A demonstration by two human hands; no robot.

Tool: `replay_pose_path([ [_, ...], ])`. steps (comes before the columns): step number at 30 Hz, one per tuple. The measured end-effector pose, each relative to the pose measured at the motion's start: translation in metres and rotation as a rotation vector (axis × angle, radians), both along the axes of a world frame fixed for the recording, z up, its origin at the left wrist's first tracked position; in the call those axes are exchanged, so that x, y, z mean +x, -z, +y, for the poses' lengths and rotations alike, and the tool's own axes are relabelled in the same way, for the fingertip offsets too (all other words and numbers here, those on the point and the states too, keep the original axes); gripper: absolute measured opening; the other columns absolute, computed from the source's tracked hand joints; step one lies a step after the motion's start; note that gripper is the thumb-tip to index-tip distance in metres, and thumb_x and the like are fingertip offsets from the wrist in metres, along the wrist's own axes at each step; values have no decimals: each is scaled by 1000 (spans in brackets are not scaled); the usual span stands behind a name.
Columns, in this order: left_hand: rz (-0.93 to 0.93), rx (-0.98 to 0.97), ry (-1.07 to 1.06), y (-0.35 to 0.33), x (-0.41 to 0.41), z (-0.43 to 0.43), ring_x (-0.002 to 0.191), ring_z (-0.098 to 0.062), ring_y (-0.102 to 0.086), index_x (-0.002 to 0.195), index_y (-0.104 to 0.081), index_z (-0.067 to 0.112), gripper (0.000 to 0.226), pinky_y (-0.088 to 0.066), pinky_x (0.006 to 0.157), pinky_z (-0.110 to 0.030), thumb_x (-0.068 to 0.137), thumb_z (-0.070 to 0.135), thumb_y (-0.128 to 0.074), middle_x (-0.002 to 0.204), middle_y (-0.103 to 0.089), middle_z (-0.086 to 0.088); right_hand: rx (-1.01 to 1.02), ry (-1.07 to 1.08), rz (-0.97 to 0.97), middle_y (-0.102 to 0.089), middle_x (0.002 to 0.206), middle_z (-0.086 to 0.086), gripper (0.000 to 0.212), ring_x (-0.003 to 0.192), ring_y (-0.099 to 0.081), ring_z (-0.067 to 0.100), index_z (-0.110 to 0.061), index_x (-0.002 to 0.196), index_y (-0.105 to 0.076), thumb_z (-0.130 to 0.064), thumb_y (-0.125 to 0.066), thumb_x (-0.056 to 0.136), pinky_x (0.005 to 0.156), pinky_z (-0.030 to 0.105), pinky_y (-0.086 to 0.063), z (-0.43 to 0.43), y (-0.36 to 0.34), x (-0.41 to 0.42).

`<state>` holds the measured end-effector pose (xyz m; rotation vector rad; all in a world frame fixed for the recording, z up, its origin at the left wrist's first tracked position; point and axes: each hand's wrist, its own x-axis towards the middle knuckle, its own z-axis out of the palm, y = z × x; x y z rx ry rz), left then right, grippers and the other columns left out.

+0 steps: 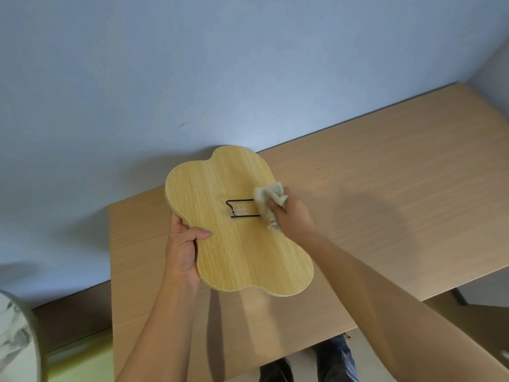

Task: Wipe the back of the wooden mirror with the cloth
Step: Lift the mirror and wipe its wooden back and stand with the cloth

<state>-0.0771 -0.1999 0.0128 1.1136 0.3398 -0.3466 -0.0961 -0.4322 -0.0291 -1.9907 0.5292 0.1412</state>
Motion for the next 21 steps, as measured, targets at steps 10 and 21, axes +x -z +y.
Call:
replay_pose_path([
  [10, -3, 59, -17, -25, 2, -22, 111, -33, -66, 135, -65, 22, 87, -57, 87, -56, 58, -19, -57, 121, -69, -5, -246, 174, -199, -65, 100, 6, 18, 84, -65, 24, -10, 113, -57, -17, -62, 97, 55, 22, -42, -60, -7, -4],
  [21, -36, 131, 1, -66, 2, -75, 99, -29, -75, 132, -68, 37, 96, -64, 74, -54, 63, -26, -49, 104, -79, 4, -402, -196, -179, -70, 98, 0, 49, 83, -67, 27, -32, 135, -48, -14, -53, 89, 61, 34, -47, -35, -48, 12],
])
